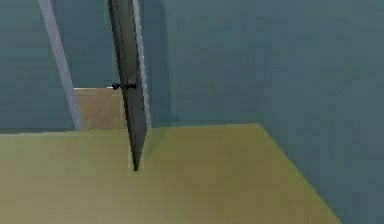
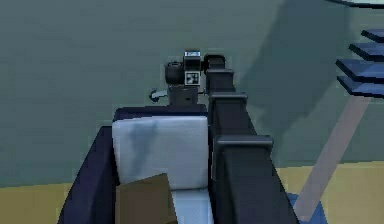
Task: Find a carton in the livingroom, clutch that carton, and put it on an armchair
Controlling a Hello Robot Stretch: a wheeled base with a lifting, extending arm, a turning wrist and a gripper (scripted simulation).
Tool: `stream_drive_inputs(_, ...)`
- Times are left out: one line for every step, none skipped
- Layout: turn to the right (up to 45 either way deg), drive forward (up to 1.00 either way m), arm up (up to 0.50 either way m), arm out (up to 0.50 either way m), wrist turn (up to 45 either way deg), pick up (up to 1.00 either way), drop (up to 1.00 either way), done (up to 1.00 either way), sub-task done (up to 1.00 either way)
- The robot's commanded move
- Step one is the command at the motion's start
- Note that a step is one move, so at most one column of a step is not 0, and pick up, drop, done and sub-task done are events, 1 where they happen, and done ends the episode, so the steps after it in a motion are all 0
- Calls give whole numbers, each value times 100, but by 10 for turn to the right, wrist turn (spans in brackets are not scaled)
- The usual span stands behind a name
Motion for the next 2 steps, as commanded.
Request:
stream_drive_inputs(0, 0, 0, -10, 0, 0, 0, 0, 0)
stream_drive_inputs(0, 0, 0, 0, 0, 0, 0, 100, 0)
